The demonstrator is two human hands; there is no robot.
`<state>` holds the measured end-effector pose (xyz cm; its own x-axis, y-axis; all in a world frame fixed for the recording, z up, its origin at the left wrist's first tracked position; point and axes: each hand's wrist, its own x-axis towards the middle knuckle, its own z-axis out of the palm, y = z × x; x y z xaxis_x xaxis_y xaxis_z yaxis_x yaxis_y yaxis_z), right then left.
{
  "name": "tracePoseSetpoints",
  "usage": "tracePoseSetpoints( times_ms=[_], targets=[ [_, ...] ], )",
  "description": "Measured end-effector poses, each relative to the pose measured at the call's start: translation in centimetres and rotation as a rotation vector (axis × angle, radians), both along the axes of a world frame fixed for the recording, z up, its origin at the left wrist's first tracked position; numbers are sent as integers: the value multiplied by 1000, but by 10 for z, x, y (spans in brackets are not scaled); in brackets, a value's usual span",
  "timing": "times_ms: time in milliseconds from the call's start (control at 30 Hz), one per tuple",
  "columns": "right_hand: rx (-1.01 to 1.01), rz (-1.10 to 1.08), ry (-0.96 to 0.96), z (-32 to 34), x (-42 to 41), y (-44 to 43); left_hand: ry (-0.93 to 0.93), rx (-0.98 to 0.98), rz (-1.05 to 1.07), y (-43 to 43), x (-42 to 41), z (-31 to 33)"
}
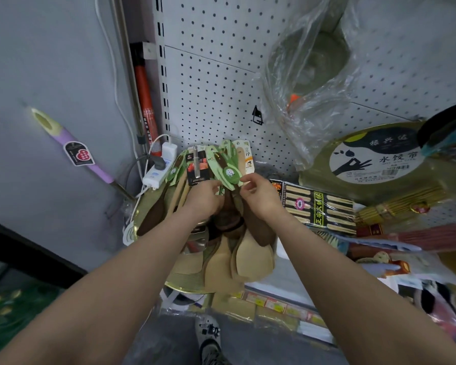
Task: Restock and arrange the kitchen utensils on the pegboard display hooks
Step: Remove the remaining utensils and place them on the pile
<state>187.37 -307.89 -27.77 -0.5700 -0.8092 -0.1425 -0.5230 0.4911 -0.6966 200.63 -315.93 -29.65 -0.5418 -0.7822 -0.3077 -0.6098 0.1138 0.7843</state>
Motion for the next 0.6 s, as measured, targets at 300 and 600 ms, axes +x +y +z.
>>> tracePoseSetpoints(
  times_ms=[300,600],
  targets=[
    [-94,-65,73,62,13,77,-54,-351,-183,59,17,76],
    [-124,-154,252,127,2,181,20,-637,-363,135,-13,148]
  ],
)
